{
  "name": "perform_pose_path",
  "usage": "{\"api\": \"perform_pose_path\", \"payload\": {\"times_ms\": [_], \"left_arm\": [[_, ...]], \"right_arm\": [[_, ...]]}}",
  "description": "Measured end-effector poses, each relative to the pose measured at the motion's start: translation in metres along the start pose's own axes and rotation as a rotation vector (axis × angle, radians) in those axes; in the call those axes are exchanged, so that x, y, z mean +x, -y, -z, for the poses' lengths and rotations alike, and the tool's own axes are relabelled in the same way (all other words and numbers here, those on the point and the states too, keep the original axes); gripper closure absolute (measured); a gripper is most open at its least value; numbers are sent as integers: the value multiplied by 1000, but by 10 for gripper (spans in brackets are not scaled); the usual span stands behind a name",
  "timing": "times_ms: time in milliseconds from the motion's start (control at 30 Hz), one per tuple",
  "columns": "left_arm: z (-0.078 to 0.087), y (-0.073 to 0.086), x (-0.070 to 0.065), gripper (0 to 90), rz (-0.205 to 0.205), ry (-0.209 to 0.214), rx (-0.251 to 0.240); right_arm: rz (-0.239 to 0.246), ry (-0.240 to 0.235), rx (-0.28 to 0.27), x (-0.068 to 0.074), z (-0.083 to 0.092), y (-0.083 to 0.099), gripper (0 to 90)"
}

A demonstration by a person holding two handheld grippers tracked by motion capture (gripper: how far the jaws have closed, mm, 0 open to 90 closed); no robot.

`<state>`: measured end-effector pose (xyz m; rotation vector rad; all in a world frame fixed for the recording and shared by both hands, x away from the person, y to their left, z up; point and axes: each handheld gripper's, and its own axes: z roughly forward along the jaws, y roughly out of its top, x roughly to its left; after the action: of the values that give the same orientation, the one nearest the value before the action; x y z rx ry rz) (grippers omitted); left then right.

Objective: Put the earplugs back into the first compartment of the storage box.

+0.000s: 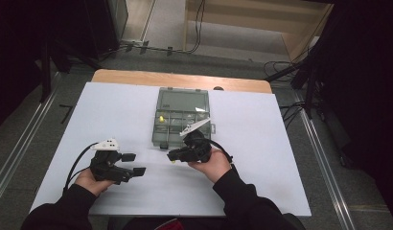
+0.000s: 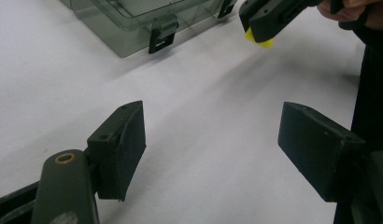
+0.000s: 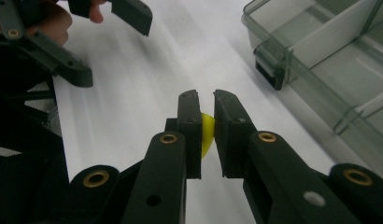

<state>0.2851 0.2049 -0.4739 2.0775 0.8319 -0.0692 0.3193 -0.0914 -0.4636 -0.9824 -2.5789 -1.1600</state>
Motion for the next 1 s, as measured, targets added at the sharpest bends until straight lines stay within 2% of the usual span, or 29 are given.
{"api": "perform_pose_path", "payload": {"times_ms": [500, 1000], "left_arm": [[0, 0, 0, 237, 1, -5, -1], [0, 0, 2, 237, 10, -5, -3]], "right_arm": [[-22, 14, -14, -15, 5, -28, 789], [-48, 38, -36, -33, -2, -52, 790]]}}
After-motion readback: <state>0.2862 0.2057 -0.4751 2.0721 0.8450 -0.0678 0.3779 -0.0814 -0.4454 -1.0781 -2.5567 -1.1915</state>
